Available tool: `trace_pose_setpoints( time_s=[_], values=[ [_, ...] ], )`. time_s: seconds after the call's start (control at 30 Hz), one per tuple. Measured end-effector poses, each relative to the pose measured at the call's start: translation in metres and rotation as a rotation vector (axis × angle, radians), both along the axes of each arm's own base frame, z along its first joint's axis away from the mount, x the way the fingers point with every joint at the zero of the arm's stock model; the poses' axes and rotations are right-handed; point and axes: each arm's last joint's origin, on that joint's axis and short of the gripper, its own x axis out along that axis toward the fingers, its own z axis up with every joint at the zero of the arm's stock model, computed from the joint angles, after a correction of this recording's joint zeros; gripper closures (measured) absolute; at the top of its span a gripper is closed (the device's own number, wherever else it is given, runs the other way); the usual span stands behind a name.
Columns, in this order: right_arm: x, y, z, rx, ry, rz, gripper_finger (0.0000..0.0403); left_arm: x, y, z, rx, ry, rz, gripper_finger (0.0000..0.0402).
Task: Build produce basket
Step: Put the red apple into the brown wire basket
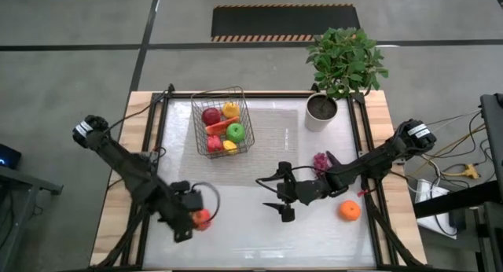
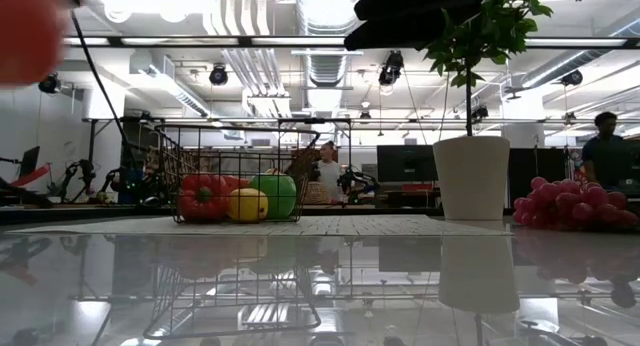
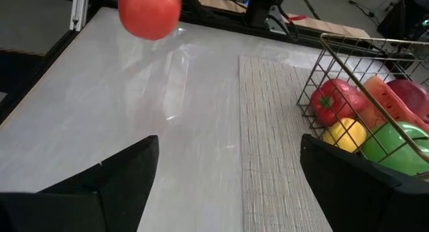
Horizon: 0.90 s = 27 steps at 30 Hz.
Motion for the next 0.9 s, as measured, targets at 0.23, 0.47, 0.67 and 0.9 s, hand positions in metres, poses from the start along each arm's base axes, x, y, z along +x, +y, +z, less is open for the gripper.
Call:
trace_pose_setpoints(
  time_s=[0.23,0.47,0.67,0.9],
  values=[
    [-0.002,-0.001,-0.004,-0.019,0.045,-0.001,0.0058,0.038,0.055,0.05,0.066,-0.108,0.032,0.0162],
    [-0.008,-0.003,-0.008,0.014,0.12,-0.038,0.0058,0.051,0.122,0.07,0.255,-0.044,-0.025,0.0162],
    [-0.009,-0.004,-0.01,0.046,0.142,-0.062,0.0059,0.059,0.185,0.062,0.368,0.031,-0.034,0.0162],
    [-0.009,-0.004,-0.01,0.05,0.142,-0.064,0.0058,0.073,0.251,0.036,0.417,0.168,-0.032,0.0162]
  ],
)
